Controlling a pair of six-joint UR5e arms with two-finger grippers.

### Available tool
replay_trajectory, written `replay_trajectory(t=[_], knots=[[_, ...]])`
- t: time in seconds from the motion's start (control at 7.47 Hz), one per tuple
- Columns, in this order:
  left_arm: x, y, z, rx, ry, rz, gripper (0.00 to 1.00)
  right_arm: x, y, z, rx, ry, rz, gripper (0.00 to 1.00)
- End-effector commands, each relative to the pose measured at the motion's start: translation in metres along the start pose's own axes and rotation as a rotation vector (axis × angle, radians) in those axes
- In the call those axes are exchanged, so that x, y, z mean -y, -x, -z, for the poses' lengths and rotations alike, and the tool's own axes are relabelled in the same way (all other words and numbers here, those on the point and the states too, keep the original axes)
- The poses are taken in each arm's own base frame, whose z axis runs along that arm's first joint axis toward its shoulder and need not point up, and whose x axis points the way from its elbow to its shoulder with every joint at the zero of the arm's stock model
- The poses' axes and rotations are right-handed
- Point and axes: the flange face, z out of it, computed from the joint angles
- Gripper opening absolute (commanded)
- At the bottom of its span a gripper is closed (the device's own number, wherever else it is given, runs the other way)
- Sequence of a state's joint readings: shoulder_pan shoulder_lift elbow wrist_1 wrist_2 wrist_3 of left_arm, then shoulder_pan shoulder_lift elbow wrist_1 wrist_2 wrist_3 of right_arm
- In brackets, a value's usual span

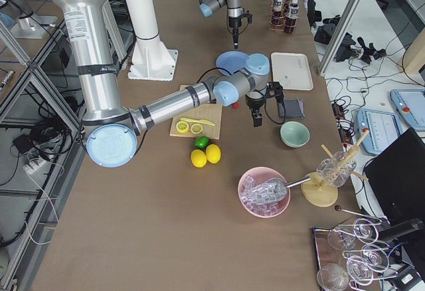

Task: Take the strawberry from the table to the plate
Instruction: 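Lower the plate at center and release with left gripper while right arm advances, then lower the right gripper onto the red strawberry and grasp it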

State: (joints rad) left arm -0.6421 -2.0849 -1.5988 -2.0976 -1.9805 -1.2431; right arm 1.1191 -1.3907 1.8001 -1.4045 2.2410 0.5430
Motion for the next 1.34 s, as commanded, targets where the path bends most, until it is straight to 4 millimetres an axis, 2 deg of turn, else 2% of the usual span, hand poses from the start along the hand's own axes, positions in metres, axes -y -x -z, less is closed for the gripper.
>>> replay_trajectory(t=[0.0, 0.13, 0.27, 0.4, 0.54, 0.67, 0.8, 0.94, 1.2], knots=[[0.035, 0.077, 0.069, -0.001, -0.007, -0.026, 0.98, 0.005, 0.058, -0.022, -0.008, -0.002, -0.056, 1.00], [0.048, 0.138, 0.104, 0.026, -0.013, -0.054, 0.98, 0.004, 0.096, -0.037, -0.018, -0.010, -0.085, 1.00], [0.055, 0.196, 0.136, 0.043, 0.001, -0.102, 0.98, -0.007, 0.134, -0.057, -0.026, -0.006, -0.117, 1.00], [0.068, 0.260, 0.178, 0.056, -0.007, -0.138, 0.98, -0.020, 0.169, -0.076, -0.039, -0.011, -0.146, 0.99], [0.070, 0.316, 0.207, 0.079, -0.011, -0.187, 0.98, -0.032, 0.197, -0.092, -0.048, -0.014, -0.147, 0.98], [0.075, 0.365, 0.238, 0.113, -0.008, -0.230, 0.98, -0.040, 0.204, -0.108, -0.069, -0.007, -0.140, 0.97], [0.084, 0.396, 0.271, 0.146, 0.003, -0.254, 0.98, -0.042, 0.200, -0.122, -0.089, 0.011, -0.139, 0.96], [0.086, 0.419, 0.291, 0.172, 0.009, -0.267, 0.98, -0.044, 0.201, -0.133, -0.087, 0.016, -0.134, 0.95], [0.087, 0.424, 0.298, 0.178, 0.005, -0.266, 0.98, -0.047, 0.199, -0.158, -0.069, 0.013, -0.116, 0.93]])
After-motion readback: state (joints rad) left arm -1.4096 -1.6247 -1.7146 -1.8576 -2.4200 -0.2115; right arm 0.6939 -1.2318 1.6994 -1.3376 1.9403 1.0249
